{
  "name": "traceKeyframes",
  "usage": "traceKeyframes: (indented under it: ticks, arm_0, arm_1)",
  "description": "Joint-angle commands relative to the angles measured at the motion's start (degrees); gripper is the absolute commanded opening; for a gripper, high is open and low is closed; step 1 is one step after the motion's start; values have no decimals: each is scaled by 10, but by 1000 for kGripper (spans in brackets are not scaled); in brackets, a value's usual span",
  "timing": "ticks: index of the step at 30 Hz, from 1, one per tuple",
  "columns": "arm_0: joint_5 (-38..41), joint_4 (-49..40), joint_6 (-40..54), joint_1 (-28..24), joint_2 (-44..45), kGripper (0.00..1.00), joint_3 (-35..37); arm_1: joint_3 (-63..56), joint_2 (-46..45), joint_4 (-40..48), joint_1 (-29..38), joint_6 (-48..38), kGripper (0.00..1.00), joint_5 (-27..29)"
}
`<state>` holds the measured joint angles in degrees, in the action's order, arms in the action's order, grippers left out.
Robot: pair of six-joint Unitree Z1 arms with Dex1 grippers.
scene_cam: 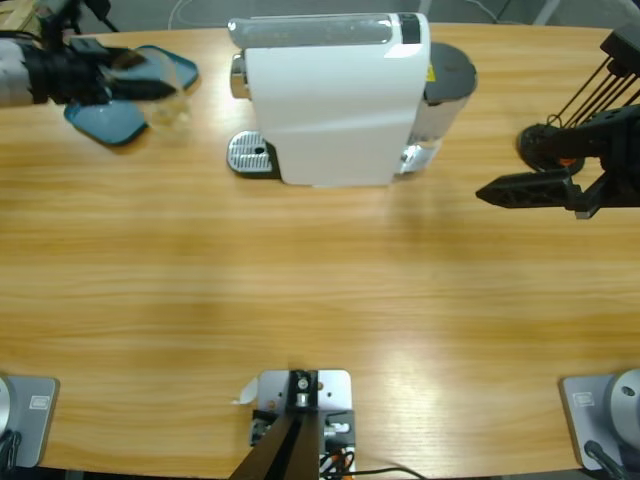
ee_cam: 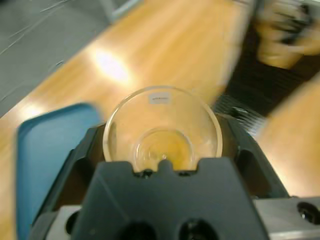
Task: Pour coffee
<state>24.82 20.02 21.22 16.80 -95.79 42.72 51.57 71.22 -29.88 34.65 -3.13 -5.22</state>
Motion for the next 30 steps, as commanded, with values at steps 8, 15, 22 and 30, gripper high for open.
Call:
traceKeyframes:
  ticks: [8, 15, 22, 30]
  arm_0:
    - [-222, 149, -216, -53, -173, 0, 70]
    - [-229, 138, -230, -47, -214, 0, 96]
    - [-274, 133, -231, -30, -230, 0, 97]
    - [-272, 112, -229, -31, -234, 0, 106]
  arm_1:
    - [23, 34, 5, -9, 1, 1000, 7]
    - [31, 63, 23, -16, 3, 1000, 8]
    - [28, 68, 24, -19, 3, 1000, 7]
    - [29, 76, 29, -20, 3, 1000, 7]
